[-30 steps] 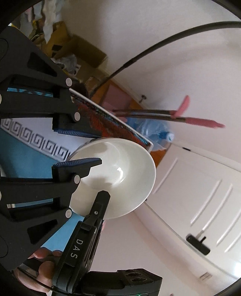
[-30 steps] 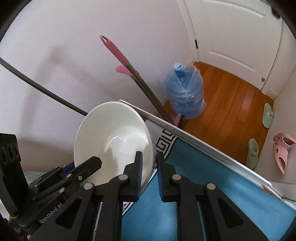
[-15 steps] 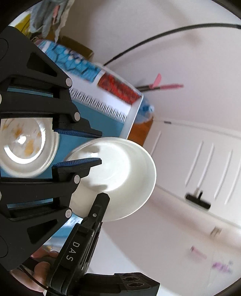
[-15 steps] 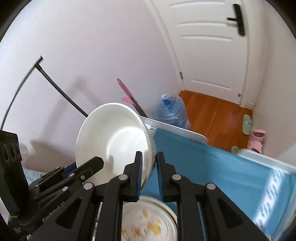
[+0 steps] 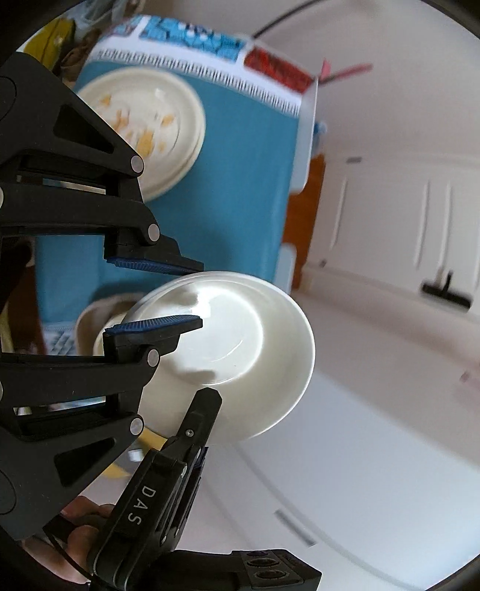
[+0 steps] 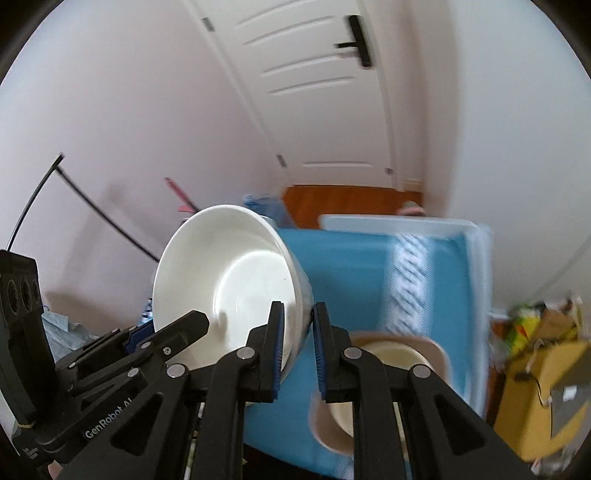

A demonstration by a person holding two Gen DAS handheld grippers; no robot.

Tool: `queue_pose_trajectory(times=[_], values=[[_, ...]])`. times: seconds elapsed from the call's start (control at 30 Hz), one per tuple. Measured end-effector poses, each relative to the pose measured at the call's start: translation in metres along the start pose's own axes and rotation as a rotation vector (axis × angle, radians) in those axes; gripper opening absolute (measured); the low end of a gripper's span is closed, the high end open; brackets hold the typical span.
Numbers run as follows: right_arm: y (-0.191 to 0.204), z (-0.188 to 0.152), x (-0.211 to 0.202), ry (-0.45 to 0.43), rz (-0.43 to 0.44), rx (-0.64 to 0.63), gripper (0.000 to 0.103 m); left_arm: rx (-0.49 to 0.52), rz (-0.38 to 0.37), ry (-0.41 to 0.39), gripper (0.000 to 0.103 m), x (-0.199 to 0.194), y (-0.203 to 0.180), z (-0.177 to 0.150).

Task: Organize plates and bowls
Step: 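Carry the white bowl over and lower it into the cream bowl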

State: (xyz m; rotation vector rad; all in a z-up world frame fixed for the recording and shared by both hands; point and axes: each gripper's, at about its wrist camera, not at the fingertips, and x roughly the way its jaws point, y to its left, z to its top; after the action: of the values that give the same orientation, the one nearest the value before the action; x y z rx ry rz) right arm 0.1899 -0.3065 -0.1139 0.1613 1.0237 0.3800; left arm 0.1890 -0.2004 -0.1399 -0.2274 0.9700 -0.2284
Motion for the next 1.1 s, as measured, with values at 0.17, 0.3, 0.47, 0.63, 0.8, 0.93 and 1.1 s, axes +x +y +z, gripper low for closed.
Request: queue_pose_trajectory(times=[0.17,0.3,0.47,0.63,0.8,0.93,1.1], values=[[-0.046,-0.034,-0.012,0.027,-0.064,0.099,0.014,0.06,-0.048,0.121,0.019,0.039,-0.035,-0.024],[-0.072,-0.06,0.002,0.075,-0.093,0.159,0.014,0.086,-0.037,0.204,0.019,0.071,-0.047,-0.044],[-0.097,-0.082,0.022,0.127,-0.097,0.216,0.014,0.12,-0.008,0.269,0.019,0.097,-0.054,-0.058],[-0.103,-0.089,0.033,0.144,-0.104,0.219,0.014,0.141,0.026,0.302,0.019,0.113,-0.049,-0.059],[-0.101,-0.089,0.043,0.15,-0.128,0.179,0.014,0.177,0.069,0.324,0.019,0.122,-0.052,-0.059],[-0.096,-0.088,0.052,0.169,-0.167,0.119,0.014,0.221,0.109,0.324,0.019,0.126,-0.056,-0.06],[-0.098,-0.088,0.056,0.177,-0.178,0.102,0.014,0.259,0.151,0.324,0.019,0.13,-0.06,-0.058]])
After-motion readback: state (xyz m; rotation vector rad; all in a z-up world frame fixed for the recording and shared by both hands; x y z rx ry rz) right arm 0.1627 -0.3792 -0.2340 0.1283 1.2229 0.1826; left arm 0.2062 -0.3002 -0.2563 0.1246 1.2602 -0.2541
